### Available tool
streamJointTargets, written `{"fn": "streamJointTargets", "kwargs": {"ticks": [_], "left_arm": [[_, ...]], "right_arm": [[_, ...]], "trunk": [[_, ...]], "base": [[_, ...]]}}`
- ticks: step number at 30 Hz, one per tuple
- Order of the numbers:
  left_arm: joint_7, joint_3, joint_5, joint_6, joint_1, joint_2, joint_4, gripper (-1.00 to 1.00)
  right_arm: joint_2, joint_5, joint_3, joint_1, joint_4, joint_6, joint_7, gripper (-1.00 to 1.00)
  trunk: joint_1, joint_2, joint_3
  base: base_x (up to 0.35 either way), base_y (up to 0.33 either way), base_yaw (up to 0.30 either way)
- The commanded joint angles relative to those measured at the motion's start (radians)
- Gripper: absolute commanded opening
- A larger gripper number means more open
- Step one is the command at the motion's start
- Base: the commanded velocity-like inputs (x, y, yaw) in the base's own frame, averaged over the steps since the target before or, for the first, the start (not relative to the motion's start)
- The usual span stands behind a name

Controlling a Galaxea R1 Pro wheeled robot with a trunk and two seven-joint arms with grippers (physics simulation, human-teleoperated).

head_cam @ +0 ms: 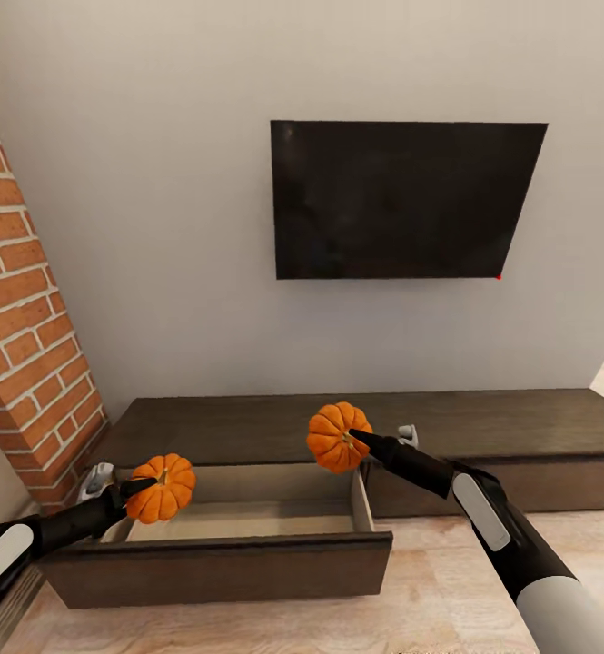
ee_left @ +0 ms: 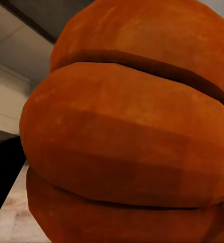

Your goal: Place each of the two pumpkins and all three candles from the living room inside a cabinet in the living room (use any cabinet), then make sure every cabinet is closed, and position the cauldron so it is next to a table in the living room.

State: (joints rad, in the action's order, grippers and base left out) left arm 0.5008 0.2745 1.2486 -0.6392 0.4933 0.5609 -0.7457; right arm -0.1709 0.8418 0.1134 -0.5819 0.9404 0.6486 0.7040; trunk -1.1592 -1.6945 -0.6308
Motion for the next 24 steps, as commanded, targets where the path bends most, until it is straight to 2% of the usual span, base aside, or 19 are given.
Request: {"fn": "streamJointTargets", "kwargs": {"ticks": [1, 10, 24], "left_arm": [[-0.001, 0.004, 0.006, -0.002, 0.001, 0.001, 0.000, -1.00], [-0.001, 0.003, 0.006, -0.001, 0.001, 0.002, 0.000, -1.00], [-0.001, 0.004, 0.006, 0.000, 0.001, 0.002, 0.000, -1.00]], "right_arm": [[0.000, 0.008, 0.002, -0.001, 0.000, 0.006, -0.001, -1.00], [0.000, 0.008, 0.003, -0.001, 0.000, 0.006, -0.002, -1.00], [0.001, 0.008, 0.004, -0.001, 0.000, 0.006, -0.003, -1.00]], "trunk": [[0.000, -0.001, 0.000], [0.000, -0.001, 0.010], [0.000, -0.001, 0.010]], "base": [[0.000, 0.150, -0.215], [0.065, 0.096, -0.192], [0.115, 0.086, -0.011]]}}
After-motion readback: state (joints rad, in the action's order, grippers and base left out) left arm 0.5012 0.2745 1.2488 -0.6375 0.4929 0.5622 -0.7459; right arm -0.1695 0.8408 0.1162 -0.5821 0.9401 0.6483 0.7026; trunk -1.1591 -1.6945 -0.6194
